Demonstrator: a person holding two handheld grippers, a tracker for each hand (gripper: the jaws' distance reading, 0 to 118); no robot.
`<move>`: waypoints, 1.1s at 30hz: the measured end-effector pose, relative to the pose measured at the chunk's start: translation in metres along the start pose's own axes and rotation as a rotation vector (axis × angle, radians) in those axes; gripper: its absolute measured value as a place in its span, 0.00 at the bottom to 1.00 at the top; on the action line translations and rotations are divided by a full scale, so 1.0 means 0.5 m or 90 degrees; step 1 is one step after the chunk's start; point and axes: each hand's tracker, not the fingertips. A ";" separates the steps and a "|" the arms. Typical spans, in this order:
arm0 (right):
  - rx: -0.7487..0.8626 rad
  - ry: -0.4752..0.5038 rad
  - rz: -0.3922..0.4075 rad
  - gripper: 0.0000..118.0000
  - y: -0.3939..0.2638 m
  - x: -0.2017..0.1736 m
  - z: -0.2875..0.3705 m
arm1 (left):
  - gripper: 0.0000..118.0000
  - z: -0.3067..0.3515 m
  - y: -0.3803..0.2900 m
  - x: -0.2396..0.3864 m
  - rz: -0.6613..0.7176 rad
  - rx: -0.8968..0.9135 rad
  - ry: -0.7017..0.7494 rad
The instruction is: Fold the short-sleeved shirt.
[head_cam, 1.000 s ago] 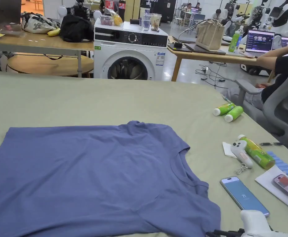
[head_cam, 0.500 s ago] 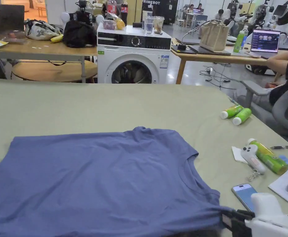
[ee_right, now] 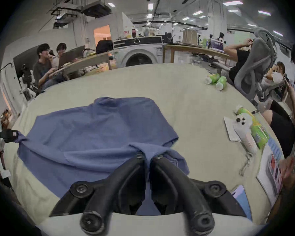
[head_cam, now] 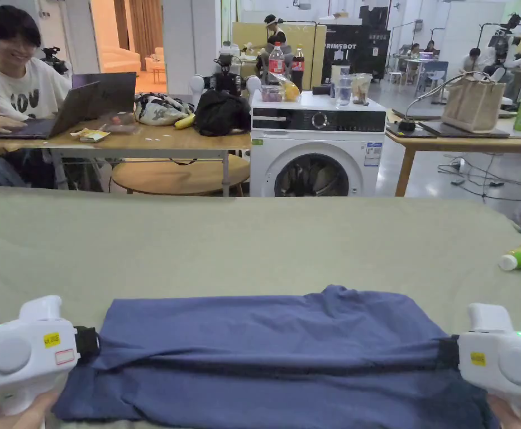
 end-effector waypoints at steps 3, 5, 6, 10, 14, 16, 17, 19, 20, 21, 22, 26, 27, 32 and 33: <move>0.022 -0.010 0.002 0.44 -0.013 -0.002 -0.014 | 0.67 -0.006 -0.012 0.006 -0.031 0.020 0.009; 0.047 0.006 0.000 0.63 -0.023 -0.005 -0.001 | 0.73 0.012 -0.017 0.017 -0.062 0.057 -0.011; 0.053 0.023 0.000 0.63 -0.026 -0.009 0.003 | 0.73 0.016 -0.021 0.028 -0.079 0.072 -0.004; 0.083 0.049 0.031 0.63 -0.041 -0.058 0.039 | 0.73 0.053 -0.034 0.080 -0.165 0.135 -0.001; 0.099 0.064 0.050 0.55 -0.047 -0.109 0.065 | 0.67 0.091 -0.042 0.134 -0.192 0.149 -0.030; 0.103 0.066 0.059 0.22 -0.050 -0.128 0.078 | 0.31 0.103 -0.045 0.149 -0.187 0.138 -0.063; 0.103 0.065 0.065 0.09 -0.052 -0.138 0.087 | 0.11 0.107 -0.047 0.153 -0.181 0.133 -0.068; 0.103 0.077 0.078 0.00 -0.062 -0.146 0.108 | 0.00 0.121 -0.062 0.161 -0.180 0.123 -0.074; 0.101 0.090 0.077 0.00 -0.066 -0.146 0.120 | 0.00 0.130 -0.071 0.158 -0.179 0.127 -0.099; 0.098 0.097 0.070 0.00 -0.069 -0.147 0.127 | 0.00 0.137 -0.077 0.155 -0.182 0.125 -0.106; 0.096 0.096 0.068 0.00 -0.074 -0.147 0.136 | 0.00 0.148 -0.089 0.156 -0.186 0.123 -0.091; 0.094 0.107 0.056 0.00 -0.093 -0.127 0.158 | 0.00 0.173 -0.088 0.089 -0.154 0.107 -0.064; 0.091 0.116 0.050 0.00 -0.097 -0.119 0.164 | 0.00 0.174 -0.085 0.061 -0.122 0.091 -0.070; 0.085 0.142 0.024 0.00 -0.125 -0.083 0.184 | 0.48 0.166 -0.105 -0.070 -0.050 0.057 -0.024; 0.081 0.143 0.015 0.00 -0.130 -0.079 0.180 | 0.48 0.151 -0.108 -0.084 -0.021 0.039 -0.024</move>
